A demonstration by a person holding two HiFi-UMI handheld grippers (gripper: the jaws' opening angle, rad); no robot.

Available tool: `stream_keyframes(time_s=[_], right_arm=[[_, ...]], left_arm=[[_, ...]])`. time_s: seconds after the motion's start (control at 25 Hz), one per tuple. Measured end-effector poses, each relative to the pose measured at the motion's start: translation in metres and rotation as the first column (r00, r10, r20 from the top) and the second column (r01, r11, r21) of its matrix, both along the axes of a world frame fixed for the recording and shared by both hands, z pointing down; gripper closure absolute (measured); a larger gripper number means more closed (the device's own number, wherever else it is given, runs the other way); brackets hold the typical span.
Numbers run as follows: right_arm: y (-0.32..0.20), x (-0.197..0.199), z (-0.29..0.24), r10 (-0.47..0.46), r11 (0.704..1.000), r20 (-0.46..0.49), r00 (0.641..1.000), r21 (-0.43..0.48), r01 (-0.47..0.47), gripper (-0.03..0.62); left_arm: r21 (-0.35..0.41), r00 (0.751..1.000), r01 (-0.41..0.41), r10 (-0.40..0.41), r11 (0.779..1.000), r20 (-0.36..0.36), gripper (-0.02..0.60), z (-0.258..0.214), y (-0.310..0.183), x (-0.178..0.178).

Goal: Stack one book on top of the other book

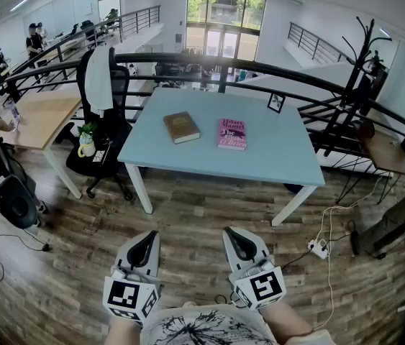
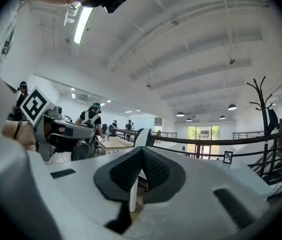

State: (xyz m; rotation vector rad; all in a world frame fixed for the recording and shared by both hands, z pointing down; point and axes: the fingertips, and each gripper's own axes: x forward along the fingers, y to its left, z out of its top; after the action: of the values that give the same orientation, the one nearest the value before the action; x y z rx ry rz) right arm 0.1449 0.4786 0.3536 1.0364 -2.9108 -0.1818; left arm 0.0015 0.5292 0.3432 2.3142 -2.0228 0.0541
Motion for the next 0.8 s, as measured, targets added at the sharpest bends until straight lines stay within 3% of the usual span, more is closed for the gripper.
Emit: stream_keyframes(time_s=[0.44,0.8], right_arm=[[-0.010,-0.018,0.013,0.025,0.999,0.013,1.000,-0.042,-0.024,0.602],[-0.020,-0.034,0.040,0.060,0.990,0.006,0.998,-0.132,-0.059,0.602]], left_arm=[[-0.001,1.000,-0.012,0.012,1.000,-0.018,0.571,0.011,-0.011,-0.022],[-0.054,0.999,-0.002,0.000,0.999,-0.053,0.571,0.030,-0.014,-0.049]])
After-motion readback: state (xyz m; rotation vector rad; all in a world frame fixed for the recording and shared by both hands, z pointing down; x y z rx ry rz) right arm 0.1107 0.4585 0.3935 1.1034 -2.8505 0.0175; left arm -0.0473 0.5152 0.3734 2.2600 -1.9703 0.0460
